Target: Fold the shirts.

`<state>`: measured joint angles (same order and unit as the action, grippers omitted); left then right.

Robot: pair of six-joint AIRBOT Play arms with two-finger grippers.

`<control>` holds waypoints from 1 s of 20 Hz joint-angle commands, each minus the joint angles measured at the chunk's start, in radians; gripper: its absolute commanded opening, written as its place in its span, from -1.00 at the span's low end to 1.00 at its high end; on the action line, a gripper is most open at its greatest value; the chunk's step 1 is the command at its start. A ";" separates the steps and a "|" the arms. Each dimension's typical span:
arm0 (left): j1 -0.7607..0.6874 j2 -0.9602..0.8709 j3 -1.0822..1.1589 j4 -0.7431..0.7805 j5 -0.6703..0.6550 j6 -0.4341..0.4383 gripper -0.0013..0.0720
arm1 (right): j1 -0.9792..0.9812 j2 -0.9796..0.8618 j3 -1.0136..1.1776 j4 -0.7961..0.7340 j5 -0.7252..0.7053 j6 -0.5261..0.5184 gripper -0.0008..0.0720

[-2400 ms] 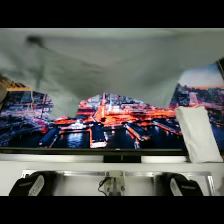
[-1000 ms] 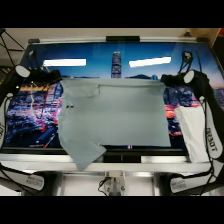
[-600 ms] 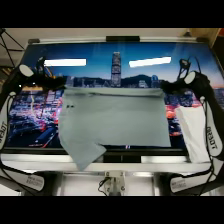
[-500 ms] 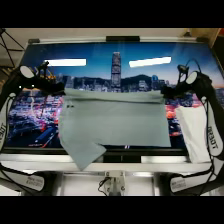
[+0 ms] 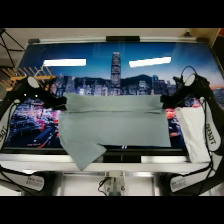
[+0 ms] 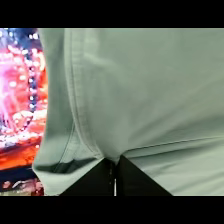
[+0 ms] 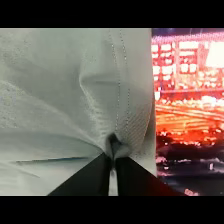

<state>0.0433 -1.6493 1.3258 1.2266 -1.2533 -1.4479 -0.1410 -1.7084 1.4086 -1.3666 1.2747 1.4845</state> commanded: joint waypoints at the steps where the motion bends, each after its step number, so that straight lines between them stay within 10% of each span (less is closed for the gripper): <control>1: 0.002 -0.006 -0.010 -0.063 -0.006 -0.005 -0.22 | -0.001 0.000 0.005 0.000 0.011 -0.006 0.22; 2: 0.008 0.000 -0.002 -0.083 -0.022 -0.005 0.37 | -0.001 0.008 0.022 -0.008 0.057 -0.021 0.40; 3: 0.019 0.007 0.019 -0.086 -0.053 -0.008 0.42 | -0.006 0.024 0.046 -0.036 0.117 -0.026 0.41; 9: 0.147 0.202 -0.079 -0.082 -0.269 -0.004 0.25 | -0.164 0.247 0.023 -0.125 0.317 -0.035 0.41; 20: 0.155 0.634 -0.868 -0.165 -0.071 -0.011 0.25 | -0.267 0.402 -0.152 -0.047 0.263 -0.042 0.41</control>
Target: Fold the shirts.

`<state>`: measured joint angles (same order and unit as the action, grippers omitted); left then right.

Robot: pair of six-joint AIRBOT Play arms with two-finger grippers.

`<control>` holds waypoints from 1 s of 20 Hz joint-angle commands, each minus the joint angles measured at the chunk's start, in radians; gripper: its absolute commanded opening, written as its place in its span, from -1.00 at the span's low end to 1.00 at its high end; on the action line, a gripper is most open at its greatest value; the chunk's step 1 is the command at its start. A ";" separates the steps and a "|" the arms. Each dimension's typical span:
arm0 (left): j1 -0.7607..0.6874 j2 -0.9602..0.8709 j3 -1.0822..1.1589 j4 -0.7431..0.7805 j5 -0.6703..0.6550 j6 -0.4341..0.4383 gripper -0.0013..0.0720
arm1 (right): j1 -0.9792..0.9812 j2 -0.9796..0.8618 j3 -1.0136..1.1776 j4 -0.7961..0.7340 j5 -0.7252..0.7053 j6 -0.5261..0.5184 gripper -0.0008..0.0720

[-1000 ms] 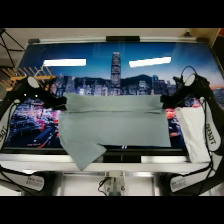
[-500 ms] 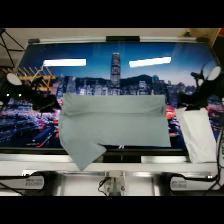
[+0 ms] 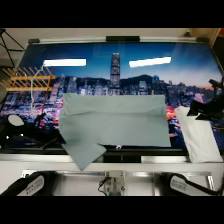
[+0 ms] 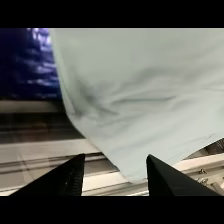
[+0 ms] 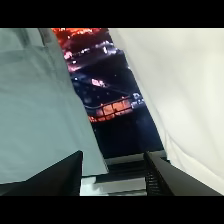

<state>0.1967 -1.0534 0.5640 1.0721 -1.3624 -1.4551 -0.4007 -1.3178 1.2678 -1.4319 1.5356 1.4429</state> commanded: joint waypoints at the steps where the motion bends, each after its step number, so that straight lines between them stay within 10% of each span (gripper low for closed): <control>1: -0.002 0.038 -0.126 -0.010 0.053 0.001 0.25 | -0.007 0.012 -0.011 0.024 0.006 -0.004 0.42; 3: -0.034 0.038 -0.161 -0.017 0.100 -0.007 0.25 | -0.007 0.012 -0.011 0.042 0.009 -0.016 0.86; 8: -0.193 0.038 -0.195 -0.038 0.256 -0.106 0.14 | -0.007 0.012 -0.062 0.048 0.033 -0.015 0.86; 12: -0.285 0.038 -0.198 -0.042 0.322 -0.154 -0.87 | -0.007 0.022 -0.243 0.121 0.010 -0.069 0.86; 20: -0.289 0.071 -0.195 -0.041 0.304 -0.154 -0.88 | -0.006 0.038 -0.538 0.142 -0.189 -0.047 0.82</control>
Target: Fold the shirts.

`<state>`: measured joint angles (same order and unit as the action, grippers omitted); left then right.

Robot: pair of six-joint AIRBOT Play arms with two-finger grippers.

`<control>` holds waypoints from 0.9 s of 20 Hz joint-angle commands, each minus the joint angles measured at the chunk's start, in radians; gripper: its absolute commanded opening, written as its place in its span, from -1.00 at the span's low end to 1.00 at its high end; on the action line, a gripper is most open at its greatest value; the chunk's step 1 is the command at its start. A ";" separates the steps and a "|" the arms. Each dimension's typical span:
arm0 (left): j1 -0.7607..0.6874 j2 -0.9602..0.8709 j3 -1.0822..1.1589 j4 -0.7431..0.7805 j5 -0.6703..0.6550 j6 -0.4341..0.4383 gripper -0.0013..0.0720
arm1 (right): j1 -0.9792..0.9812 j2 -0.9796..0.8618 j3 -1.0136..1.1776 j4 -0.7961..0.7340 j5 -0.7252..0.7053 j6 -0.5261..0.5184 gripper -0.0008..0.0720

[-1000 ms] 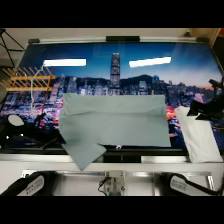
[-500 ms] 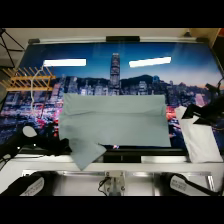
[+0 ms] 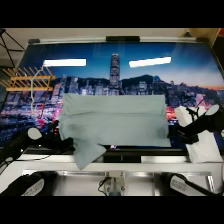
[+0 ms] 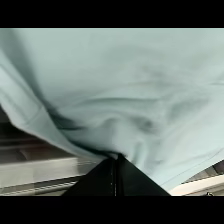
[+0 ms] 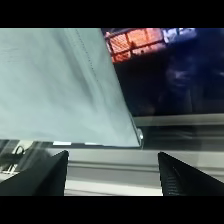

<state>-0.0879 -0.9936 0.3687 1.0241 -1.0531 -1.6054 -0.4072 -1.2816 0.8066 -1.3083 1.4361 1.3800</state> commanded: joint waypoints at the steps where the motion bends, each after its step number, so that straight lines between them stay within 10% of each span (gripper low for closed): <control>1: -0.004 0.013 0.001 0.007 -0.013 0.002 -0.88 | 0.000 0.002 -0.094 0.039 -0.121 0.022 0.67; 7: -0.004 0.016 0.006 0.007 -0.020 0.006 -0.88 | 0.000 0.000 -0.169 0.122 -0.214 0.007 0.66; 11: -0.004 0.016 0.048 0.024 -0.020 0.027 -0.88 | 0.000 0.001 -0.166 0.218 -0.214 -0.066 -0.79; 18: 0.095 -0.042 0.423 0.022 -0.005 0.157 -0.88 | 0.033 0.009 0.121 0.301 -0.257 -0.071 -0.79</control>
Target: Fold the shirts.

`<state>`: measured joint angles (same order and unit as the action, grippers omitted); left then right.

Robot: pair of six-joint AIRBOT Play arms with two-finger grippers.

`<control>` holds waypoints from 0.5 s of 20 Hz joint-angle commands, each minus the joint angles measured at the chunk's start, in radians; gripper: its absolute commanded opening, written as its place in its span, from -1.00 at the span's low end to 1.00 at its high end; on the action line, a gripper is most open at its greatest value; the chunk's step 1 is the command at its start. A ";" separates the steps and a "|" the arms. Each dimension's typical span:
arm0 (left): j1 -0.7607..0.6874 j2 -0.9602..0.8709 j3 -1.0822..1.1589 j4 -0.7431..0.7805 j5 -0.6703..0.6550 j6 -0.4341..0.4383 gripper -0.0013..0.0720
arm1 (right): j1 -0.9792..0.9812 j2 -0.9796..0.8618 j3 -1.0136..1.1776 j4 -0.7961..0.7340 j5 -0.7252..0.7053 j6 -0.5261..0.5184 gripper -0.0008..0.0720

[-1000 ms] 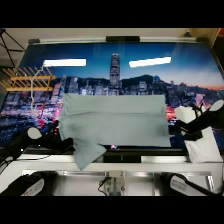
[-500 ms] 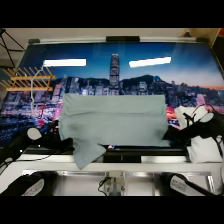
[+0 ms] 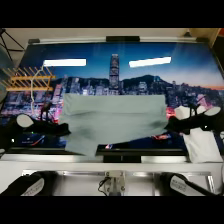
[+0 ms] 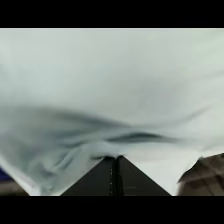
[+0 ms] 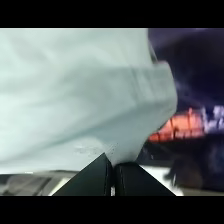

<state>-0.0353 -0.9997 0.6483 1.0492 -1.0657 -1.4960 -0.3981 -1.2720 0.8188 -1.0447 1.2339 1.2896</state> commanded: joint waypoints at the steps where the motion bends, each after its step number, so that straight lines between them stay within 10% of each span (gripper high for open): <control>1: 0.057 -0.083 0.192 -0.003 0.009 0.065 -0.88 | 0.061 -0.021 0.156 0.031 -0.102 0.031 -0.79; 10: 0.126 -0.579 0.730 -0.004 -0.025 0.097 -0.88 | 0.233 -0.394 0.561 -0.127 -0.169 0.192 -0.79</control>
<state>0.0708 -1.4387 1.2102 1.0454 -1.0748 -1.4071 -0.1864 -1.5757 1.2850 -1.1328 1.0786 1.4235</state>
